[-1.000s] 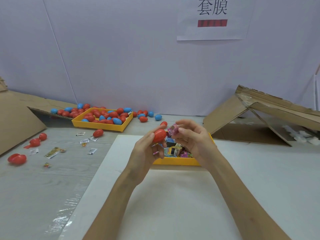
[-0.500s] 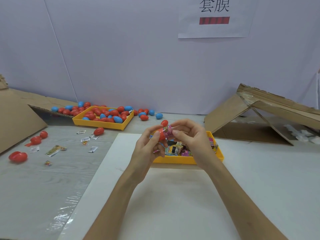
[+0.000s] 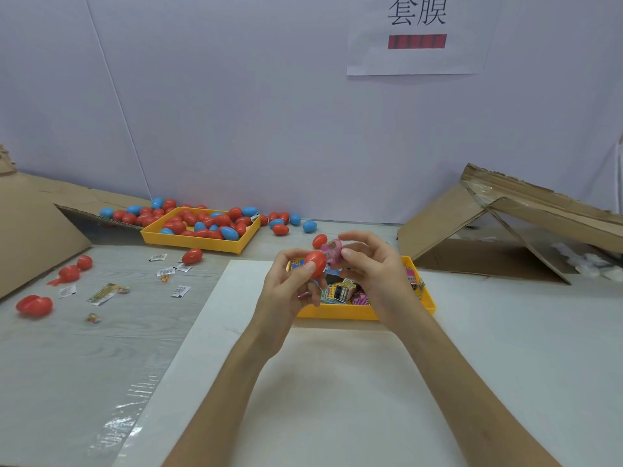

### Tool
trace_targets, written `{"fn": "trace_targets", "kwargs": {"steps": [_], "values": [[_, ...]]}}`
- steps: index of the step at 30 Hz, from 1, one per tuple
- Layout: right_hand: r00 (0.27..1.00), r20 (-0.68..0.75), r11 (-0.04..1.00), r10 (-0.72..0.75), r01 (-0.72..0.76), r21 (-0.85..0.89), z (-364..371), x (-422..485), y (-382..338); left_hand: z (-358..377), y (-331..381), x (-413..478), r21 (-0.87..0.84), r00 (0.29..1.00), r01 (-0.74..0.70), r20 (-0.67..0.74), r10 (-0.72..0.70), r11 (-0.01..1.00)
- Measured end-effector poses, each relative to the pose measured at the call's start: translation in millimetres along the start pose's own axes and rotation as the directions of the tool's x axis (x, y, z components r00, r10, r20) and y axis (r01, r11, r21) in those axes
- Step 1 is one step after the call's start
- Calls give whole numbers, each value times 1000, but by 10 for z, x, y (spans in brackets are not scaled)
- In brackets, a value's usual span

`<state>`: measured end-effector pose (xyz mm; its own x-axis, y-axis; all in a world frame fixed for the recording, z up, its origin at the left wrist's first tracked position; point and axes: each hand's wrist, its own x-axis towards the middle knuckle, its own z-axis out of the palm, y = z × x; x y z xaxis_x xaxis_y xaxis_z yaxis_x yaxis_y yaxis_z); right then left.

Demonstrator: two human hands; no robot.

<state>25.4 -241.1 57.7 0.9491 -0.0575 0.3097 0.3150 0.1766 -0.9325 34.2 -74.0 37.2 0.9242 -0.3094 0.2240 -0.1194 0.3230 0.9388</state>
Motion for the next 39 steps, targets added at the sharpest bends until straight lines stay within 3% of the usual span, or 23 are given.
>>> {"fn": "trace_targets", "kwargs": {"steps": [5,11,16,21,27,31,39], "values": [[990,0,979,142,-140,148,-27,29,-7,-6,8,2,8,1000,-9,0,9,1000],[985,51,941,167,-175,289,-36,24,-18,-11,10,-2,29,1000,-6,-6,6,1000],[994,58,959,97,-109,263,-22,17,-27,11,4,-5,2,999,27,-26,-27,1000],[978,181,945,101,-151,292,-37,-22,-68,21,22,-24,-25,1000,1,20,-1,1000],[961,253,960,110,-169,224,-19,-18,-47,48,10,-32,81,992,-70,-96,78,994],[964,248,974,95,-141,175,2,0,-5,30,-4,-25,123,981,-93,-156,112,988],[986,149,994,75,-86,70,5,7,53,41,16,-34,129,981,-106,-148,125,986]]}}
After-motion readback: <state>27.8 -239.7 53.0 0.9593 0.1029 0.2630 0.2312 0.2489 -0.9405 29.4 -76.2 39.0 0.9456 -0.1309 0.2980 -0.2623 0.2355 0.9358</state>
